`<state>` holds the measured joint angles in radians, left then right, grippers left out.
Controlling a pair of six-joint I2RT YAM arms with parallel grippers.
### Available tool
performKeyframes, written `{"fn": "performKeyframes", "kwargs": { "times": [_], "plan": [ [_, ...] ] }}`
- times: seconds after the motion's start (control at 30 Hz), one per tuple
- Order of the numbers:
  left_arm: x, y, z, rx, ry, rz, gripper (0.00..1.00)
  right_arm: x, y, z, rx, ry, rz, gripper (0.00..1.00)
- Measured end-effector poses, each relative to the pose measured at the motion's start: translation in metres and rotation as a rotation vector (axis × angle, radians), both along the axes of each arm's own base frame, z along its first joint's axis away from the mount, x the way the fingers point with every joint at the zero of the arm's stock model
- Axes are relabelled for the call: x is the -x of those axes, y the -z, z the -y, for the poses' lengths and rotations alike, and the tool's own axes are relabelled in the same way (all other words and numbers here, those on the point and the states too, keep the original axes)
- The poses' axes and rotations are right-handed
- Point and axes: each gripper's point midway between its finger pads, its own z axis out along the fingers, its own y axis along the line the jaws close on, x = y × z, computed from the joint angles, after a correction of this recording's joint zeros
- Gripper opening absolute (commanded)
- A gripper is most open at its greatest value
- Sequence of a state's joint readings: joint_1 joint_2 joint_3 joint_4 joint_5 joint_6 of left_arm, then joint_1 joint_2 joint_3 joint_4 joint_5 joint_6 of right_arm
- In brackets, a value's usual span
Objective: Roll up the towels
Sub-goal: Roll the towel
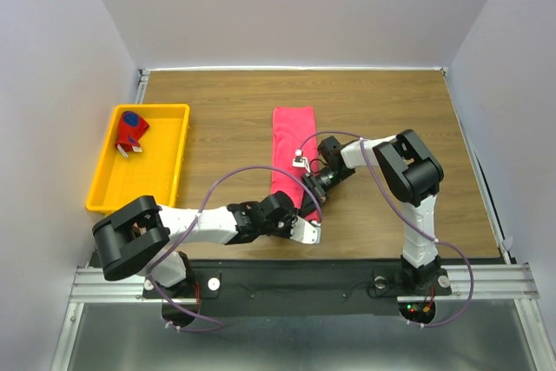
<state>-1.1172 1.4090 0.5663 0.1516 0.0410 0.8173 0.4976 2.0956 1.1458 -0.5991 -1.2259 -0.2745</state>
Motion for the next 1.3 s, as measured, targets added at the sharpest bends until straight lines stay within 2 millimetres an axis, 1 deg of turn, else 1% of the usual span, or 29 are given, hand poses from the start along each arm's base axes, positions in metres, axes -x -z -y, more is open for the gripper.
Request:
{"fn": "performKeyframes", "kwargs": {
  "times": [0.03, 0.07, 0.13, 0.17, 0.23, 0.27, 0.33, 0.37, 0.47, 0.5, 0.57, 0.6, 0.63, 0.67, 0.73, 0.77, 0.8, 0.83, 0.93, 1.0, 1.03, 1.07, 1.13, 1.27, 1.3],
  "plan": [
    [-0.001, 0.0, 0.0, 0.002, -0.005, 0.004, 0.32, 0.0, 0.0, 0.0, 0.001, -0.001, 0.002, 0.11],
    [-0.002, -0.001, 0.001, 0.005, -0.012, 0.006, 0.25, 0.0, 0.001, 0.0, 0.001, -0.002, 0.005, 0.11],
    [-0.003, -0.001, 0.002, 0.005, -0.019, 0.002, 0.2, 0.0, 0.001, 0.001, 0.004, -0.006, 0.011, 0.11],
    [-0.003, 0.0, 0.002, 0.006, -0.023, -0.005, 0.14, 0.0, 0.001, 0.001, 0.008, -0.007, 0.014, 0.11],
    [-0.003, 0.0, 0.004, 0.005, -0.029, -0.021, 0.09, -0.001, 0.001, 0.002, 0.016, -0.01, 0.02, 0.12],
    [-0.003, 0.0, 0.004, 0.005, -0.032, -0.03, 0.03, -0.001, 0.001, 0.002, 0.019, -0.011, 0.023, 0.13],
    [-0.004, 0.0, 0.005, 0.007, -0.039, -0.046, 0.0, -0.001, 0.001, 0.003, 0.026, -0.015, 0.034, 0.22],
    [-0.004, -0.001, 0.005, 0.01, -0.041, -0.055, 0.0, -0.002, 0.0, 0.004, 0.027, -0.017, 0.042, 0.31],
    [-0.003, -0.001, 0.005, 0.011, -0.039, -0.084, 0.0, -0.002, -0.002, 0.004, 0.03, -0.021, 0.042, 0.51],
    [-0.002, -0.001, 0.005, 0.007, -0.036, -0.098, 0.0, -0.002, -0.004, 0.004, 0.032, -0.022, 0.039, 0.55],
    [0.0, -0.001, 0.005, 0.0, -0.027, -0.129, 0.0, -0.003, -0.009, 0.003, 0.033, -0.024, 0.043, 0.59],
    [0.002, -0.001, 0.005, -0.007, -0.018, -0.156, 0.0, -0.006, -0.013, 0.003, 0.036, -0.023, 0.058, 0.74],
    [0.002, -0.001, 0.006, -0.008, -0.014, -0.171, 0.0, -0.009, -0.015, 0.004, 0.039, -0.02, 0.072, 0.76],
    [0.003, -0.002, 0.006, -0.01, -0.009, -0.193, 0.0, -0.017, -0.021, 0.006, 0.037, -0.006, 0.096, 0.85],
    [0.006, -0.001, 0.007, -0.013, 0.003, -0.229, 0.0, -0.033, -0.029, 0.011, 0.043, 0.025, 0.151, 0.87],
    [0.009, -0.001, 0.007, -0.017, 0.01, -0.251, 0.0, -0.047, -0.036, 0.016, 0.045, 0.054, 0.195, 0.88],
    [0.011, -0.001, 0.007, -0.018, 0.017, -0.273, 0.0, -0.056, -0.042, 0.019, 0.043, 0.074, 0.228, 0.94],
    [0.012, -0.002, 0.007, -0.021, 0.02, -0.301, 0.0, -0.074, -0.054, 0.028, 0.042, 0.117, 0.283, 0.95],
    [0.012, -0.003, 0.006, -0.019, 0.024, -0.385, 0.0, -0.107, -0.085, 0.052, 0.04, 0.21, 0.42, 0.95],
    [0.011, -0.004, 0.004, -0.019, 0.015, -0.451, 0.0, -0.117, -0.099, 0.065, 0.047, 0.25, 0.485, 0.95],
    [0.008, -0.004, 0.003, -0.021, 0.01, -0.487, 0.0, -0.12, -0.111, 0.074, 0.056, 0.267, 0.549, 0.96],
    [0.006, -0.005, 0.005, -0.017, 0.005, -0.537, 0.0, -0.12, -0.118, 0.077, 0.053, 0.271, 0.581, 0.96],
    [0.002, -0.005, 0.005, -0.022, -0.007, -0.62, 0.0, -0.111, -0.134, 0.08, 0.049, 0.265, 0.649, 0.96],
    [-0.001, -0.005, 0.008, -0.022, -0.02, -0.807, 0.0, -0.085, -0.166, 0.085, 0.04, 0.219, 0.769, 0.95],
    [-0.002, -0.005, 0.007, -0.019, -0.028, -0.848, 0.0, -0.081, -0.169, 0.086, 0.041, 0.208, 0.786, 0.95]
  ]
}}
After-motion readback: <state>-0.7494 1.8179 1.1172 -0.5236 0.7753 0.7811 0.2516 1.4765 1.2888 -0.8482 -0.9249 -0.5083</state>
